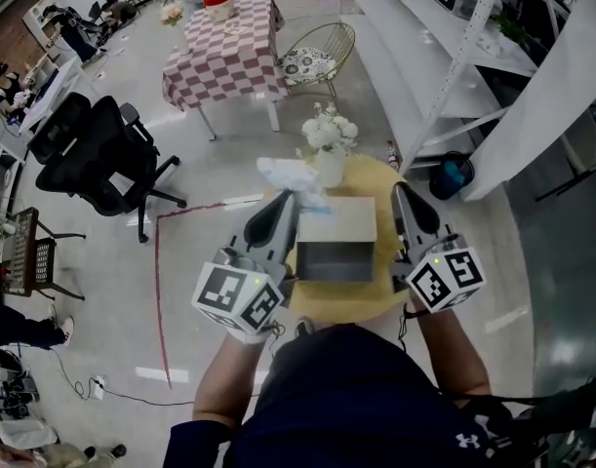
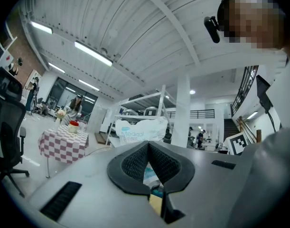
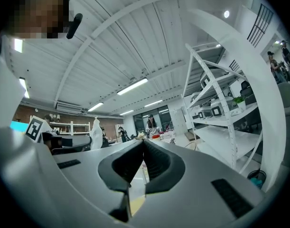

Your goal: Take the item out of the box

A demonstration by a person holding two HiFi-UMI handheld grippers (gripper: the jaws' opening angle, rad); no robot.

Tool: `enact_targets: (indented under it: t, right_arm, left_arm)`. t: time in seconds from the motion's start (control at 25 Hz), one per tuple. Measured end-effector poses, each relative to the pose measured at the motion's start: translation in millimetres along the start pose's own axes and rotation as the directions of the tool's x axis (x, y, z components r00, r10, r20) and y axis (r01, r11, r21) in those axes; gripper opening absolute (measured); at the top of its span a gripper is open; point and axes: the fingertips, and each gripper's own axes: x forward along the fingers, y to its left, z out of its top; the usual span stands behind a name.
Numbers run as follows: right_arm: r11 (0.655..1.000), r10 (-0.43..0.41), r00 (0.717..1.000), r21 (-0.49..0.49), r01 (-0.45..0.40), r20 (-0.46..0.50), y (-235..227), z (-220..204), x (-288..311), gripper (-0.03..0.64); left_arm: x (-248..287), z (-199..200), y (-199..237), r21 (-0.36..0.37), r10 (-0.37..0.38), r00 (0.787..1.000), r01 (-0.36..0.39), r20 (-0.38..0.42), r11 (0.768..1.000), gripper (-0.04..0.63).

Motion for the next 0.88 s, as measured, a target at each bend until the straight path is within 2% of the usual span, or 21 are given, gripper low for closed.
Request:
enact_targets:
  t: [0.88]
  right_arm:
    - [0.999,-0.03,0.999,0.009,0.031,-0.044,-8,-18,13,0.012]
  left_arm:
    - [10,-15,17,-0.046,-0.022,0.999,0.021,-0.032,0.999,0.015]
